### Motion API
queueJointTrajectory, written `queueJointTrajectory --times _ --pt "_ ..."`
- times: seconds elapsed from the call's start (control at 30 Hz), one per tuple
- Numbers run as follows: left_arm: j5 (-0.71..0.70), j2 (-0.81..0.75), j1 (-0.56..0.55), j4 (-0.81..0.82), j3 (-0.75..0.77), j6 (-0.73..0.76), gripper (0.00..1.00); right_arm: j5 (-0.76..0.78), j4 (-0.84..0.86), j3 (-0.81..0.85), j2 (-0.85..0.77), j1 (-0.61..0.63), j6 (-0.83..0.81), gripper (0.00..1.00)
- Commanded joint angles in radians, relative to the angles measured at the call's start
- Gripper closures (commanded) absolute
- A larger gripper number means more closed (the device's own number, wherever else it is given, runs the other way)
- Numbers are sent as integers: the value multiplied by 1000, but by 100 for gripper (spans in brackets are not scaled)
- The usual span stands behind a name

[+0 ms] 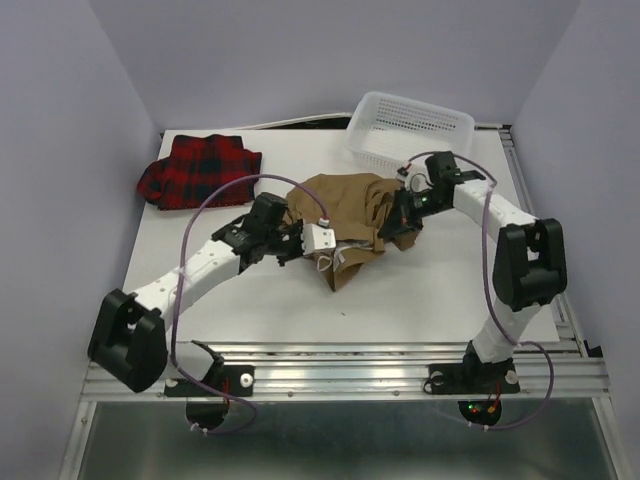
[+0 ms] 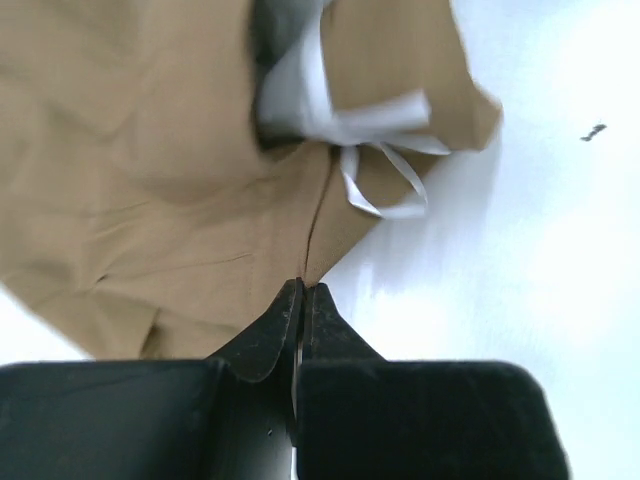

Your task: Fold and stack the skirts

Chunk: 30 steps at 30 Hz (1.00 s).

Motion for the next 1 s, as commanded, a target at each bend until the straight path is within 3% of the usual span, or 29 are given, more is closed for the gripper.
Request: queueJointTrajectory --times 0.0,0.27,0.5,0.67,0.77,0.83,0.93,0.97 --pt "53 -158 80 -62 26 -44 100 -9 -45 112 -130 -149 -70 99" --pt "68 -308 247 -35 176 -192 100 -82 -42 353 -175 -357 12 99" --pt "-97 -416 280 161 251 -342 100 -82 -44 562 -190 -420 48 99" --pt "131 -387 278 -135 352 -116 100 -33 -163 671 -133 -411 -94 99" --pt "194 -375 232 -271 278 -31 100 11 -237 575 -115 -364 -180 99" --pt "168 -359 183 -303 213 -14 100 33 -229 405 -122 -332 -249 87" --pt "122 -306 97 -290 84 -82 100 37 -221 236 -158 -264 -358 48" --pt "126 -283 88 -273 49 -122 100 45 -226 202 -173 -240 -391 43"
